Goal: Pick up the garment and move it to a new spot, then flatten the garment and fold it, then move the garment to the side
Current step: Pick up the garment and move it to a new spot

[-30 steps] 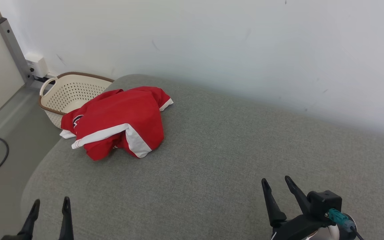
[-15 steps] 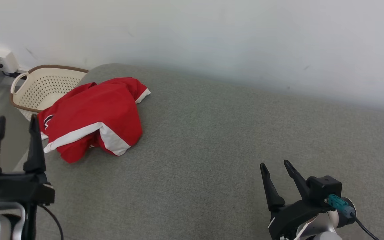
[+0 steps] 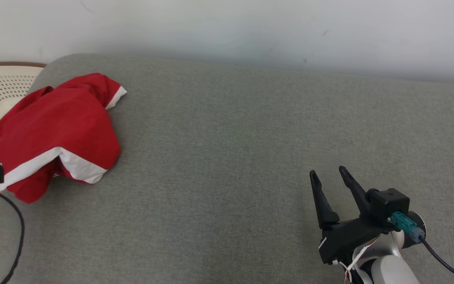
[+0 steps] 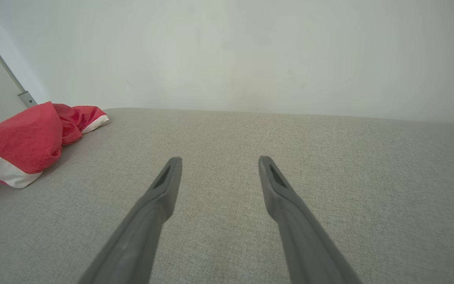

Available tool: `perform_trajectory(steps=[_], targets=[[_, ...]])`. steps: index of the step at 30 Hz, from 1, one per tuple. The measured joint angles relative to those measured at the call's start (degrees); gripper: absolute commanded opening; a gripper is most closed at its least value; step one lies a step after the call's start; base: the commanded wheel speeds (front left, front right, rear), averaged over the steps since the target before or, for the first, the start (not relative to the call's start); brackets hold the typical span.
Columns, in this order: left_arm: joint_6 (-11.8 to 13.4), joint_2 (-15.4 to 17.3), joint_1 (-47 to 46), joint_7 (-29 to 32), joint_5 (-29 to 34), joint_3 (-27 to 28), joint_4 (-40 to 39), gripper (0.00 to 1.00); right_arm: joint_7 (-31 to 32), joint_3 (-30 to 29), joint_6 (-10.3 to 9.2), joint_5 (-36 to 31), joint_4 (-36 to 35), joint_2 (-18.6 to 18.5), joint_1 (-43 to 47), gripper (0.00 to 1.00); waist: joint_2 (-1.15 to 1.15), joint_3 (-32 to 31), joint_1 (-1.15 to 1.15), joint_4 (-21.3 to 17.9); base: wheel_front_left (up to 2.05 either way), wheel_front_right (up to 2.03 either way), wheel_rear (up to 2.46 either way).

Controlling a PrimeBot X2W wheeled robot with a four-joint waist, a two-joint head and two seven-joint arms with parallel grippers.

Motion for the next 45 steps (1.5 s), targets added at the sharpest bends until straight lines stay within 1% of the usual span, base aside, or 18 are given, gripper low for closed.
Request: perform_trajectory(steps=[6,8,19,24,31,38,39,40,41,45], targets=[[-1.72,2.26,-3.28,2.34,-0.6,-0.38,6.79,1.0,-0.12,-0.66,0.0,-0.6,-0.46,-0.01,-0.8,1.0,0.0,3.0,0.0,-3.27,0.0,0.0,0.0],[-2.5,2.61,-4.67,3.22,-0.86,-0.91,9.26,1.0,-0.18,-0.75,0.0,-0.71,-0.63,-0.01,-1.09,1.0,0.0,3.92,0.0,-4.21,0.0,0.0,0.0],[-4.65,3.99,-8.09,5.1,-2.7,-1.54,23.38,1.0,-0.97,-0.16,0.0,-0.27,-0.26,-0.01,-2.42,1.0,0.0,7.6,0.0,-7.98,0.0,0.0,0.0],[-5.87,4.16,-9.39,5.87,-2.37,-3.36,29.58,1.0,-1.27,-0.11,0.0,-0.13,0.12,-0.02,-3.02,1.0,0.0,8.62,0.0,-8.97,0.0,0.0,0.0],[-7.02,3.36,-10.56,8.13,-2.71,-5.15,37.12,1.0,-1.65,0.04,0.0,-0.14,0.24,-0.02,-3.39,1.0,0.0,9.38,0.0,-9.46,0.0,0.0,0.0],[-7.6,2.81,-11.81,11.71,-3.53,-6.39,44.33,1.0,-1.65,0.52,0.0,-0.15,0.26,-0.02,-3.91,1.0,0.0,9.79,-0.01,-9.88,0.0,0.0,0.0],[-7.61,2.86,-12.02,11.91,-3.53,-6.48,45.2,0.8,-1.65,0.59,0.0,-0.15,0.25,-0.01,-3.94,1.0,0.0,9.86,-0.01,-9.96,0.0,0.0,0.0],[-7.65,2.94,-12.24,12.07,-3.53,-6.68,45.81,0.8,-1.64,0.62,0.0,-0.15,0.26,-0.02,-4.03,1.0,0.0,9.94,-0.01,-10.03,0.0,0.0,0.0],[-7.94,2.98,-12.47,12.1,-3.56,-6.76,46.38,0.0,-1.64,0.65,0.0,-0.15,0.25,-0.02,-4.13,1.0,0.0,10.02,-0.01,-10.11,0.0,0.0,0.0],[-8.32,2.92,-13.15,11.72,-3.55,-7.53,48.2,0.0,-1.58,0.7,0.0,-0.21,0.33,-0.02,-4.25,1.0,0.0,10.23,-0.01,-10.34,0.0,0.0,0.0]])
